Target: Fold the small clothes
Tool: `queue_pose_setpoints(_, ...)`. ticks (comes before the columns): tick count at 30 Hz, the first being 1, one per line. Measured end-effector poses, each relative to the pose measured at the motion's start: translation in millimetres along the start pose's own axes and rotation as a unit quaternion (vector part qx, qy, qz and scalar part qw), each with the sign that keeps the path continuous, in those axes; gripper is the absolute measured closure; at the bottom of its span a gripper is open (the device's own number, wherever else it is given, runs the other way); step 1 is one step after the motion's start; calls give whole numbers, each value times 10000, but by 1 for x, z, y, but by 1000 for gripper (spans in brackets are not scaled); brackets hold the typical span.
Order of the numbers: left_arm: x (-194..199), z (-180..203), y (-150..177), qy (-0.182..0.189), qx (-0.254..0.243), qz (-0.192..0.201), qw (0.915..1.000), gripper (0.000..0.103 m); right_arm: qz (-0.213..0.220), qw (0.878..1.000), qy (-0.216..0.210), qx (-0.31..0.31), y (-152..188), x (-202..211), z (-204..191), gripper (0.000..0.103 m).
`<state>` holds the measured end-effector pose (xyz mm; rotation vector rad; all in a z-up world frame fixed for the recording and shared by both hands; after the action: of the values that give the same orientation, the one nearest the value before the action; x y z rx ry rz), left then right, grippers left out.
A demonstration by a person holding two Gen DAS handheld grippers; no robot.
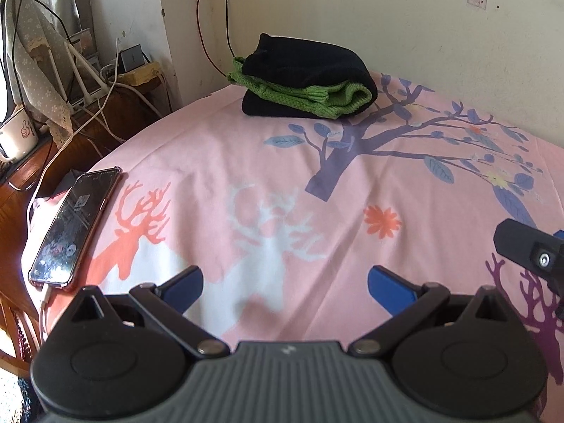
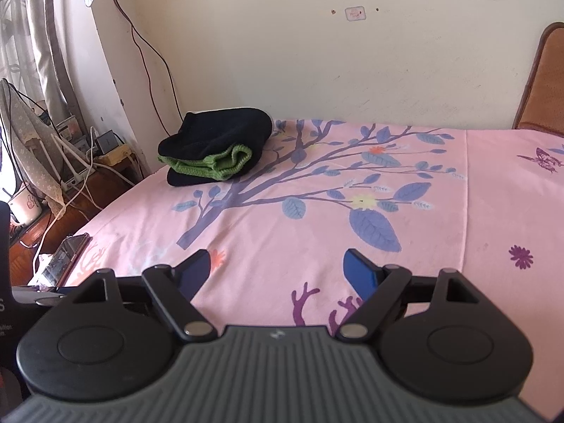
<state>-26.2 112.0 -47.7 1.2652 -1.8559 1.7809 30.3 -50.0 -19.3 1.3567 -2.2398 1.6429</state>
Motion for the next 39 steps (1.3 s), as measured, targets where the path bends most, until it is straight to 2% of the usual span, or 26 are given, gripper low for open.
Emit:
queue_pose_setpoints(9, 7, 3, 1, 68, -10, 9, 10000, 0, -18, 10000, -30, -61, 3, 1, -3, 18)
queue_pose_setpoints(21, 17, 7, -5, -58, -143, 225, 9996, 0, 66, 9999, -53, -141, 0, 6, -3, 18)
queue_pose_setpoints(39, 17, 12, -7, 19, -184, 241, 9995, 0, 105, 9997, -52, -226, -1, 7, -1, 18)
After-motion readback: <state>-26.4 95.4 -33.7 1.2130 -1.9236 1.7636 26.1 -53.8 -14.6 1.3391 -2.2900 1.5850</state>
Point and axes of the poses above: each gripper's, at about its wrist camera, not at the fingertips, and x roughly against the way its jaws point, z to its right, y to its underside, the point moved 7 cm from there along -x, roughly the way its jaws point, and after that the axes turned 12 degrees about -x, right-handed, at the moved point
